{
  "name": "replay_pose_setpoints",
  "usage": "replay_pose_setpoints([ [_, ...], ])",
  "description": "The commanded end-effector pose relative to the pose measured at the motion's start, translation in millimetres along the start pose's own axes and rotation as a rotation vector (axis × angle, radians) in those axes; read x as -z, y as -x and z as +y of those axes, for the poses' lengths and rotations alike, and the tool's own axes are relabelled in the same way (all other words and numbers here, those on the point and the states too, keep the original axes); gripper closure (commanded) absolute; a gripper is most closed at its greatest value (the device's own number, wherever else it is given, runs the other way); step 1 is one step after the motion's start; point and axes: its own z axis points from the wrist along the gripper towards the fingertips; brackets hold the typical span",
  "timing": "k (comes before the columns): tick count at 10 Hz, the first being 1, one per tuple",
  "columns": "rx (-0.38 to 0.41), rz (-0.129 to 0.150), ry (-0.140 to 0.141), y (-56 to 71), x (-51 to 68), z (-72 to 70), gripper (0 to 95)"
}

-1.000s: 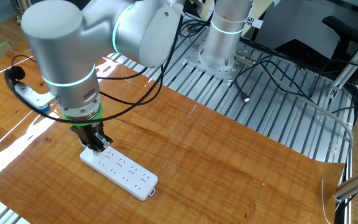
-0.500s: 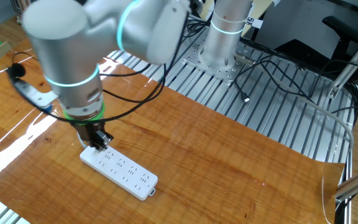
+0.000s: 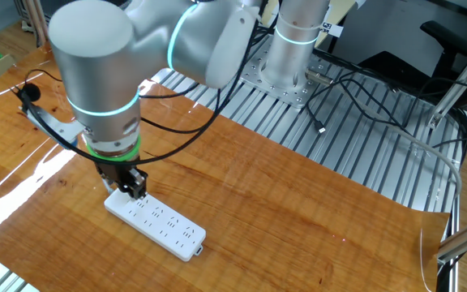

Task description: Turn on the power strip by pressing the button

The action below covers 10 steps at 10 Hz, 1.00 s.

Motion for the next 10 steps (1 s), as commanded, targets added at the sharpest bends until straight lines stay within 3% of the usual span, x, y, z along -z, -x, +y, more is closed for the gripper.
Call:
replay_pose_setpoints([
  [1, 0.006, -0.001, 0.0, 0.4, -1.4, -3.1, 38.0],
  [2, 0.004, -0.001, -0.001, 0.5, -1.4, -2.9, 38.0],
  [4, 0.026, -0.006, -0.03, 1.9, -3.3, -3.3, 38.0],
  [5, 0.028, -0.001, -0.027, 3.2, -3.3, -4.2, 38.0],
  [6, 0.008, 0.004, -0.01, 3.2, -3.3, -4.2, 38.0],
  [7, -0.038, 0.02, 0.033, 3.0, -3.3, -3.8, 38.0],
  [8, -0.061, 0.025, 0.058, 3.2, -2.6, -2.0, 38.0],
  [9, -0.088, 0.028, 0.071, 3.4, -0.6, 3.1, 57.0],
  [10, -0.107, 0.031, 0.092, 3.5, 0.9, 6.6, 57.0],
])
